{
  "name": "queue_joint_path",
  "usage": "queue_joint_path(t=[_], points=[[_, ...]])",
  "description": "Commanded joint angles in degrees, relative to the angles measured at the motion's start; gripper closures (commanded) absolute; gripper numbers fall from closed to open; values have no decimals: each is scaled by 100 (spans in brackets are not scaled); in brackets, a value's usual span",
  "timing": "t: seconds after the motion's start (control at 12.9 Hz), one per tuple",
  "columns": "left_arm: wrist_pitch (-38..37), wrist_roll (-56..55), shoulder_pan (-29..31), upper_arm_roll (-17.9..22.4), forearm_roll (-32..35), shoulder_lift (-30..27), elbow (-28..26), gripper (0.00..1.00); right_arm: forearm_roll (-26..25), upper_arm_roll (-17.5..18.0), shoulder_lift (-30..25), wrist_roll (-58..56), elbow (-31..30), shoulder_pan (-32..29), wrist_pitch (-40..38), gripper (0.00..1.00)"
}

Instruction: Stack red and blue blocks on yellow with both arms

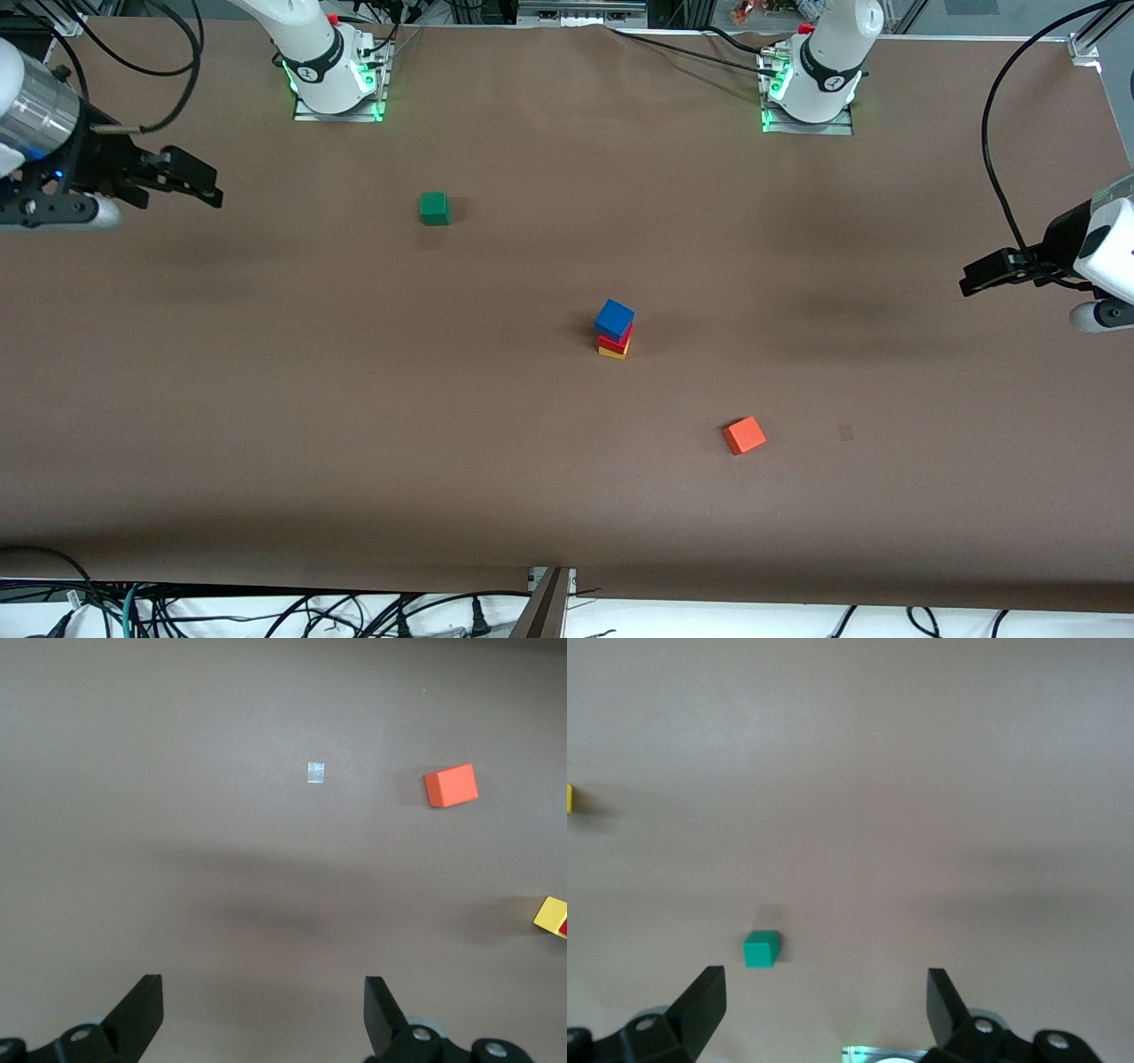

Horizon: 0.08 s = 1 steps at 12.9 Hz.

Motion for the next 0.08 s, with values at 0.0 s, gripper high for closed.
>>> queue_joint_path(t=[0.0], points=[[-61, 82, 30, -17, 9, 94, 178, 0, -124, 288, -57, -129, -169, -192, 126, 0]])
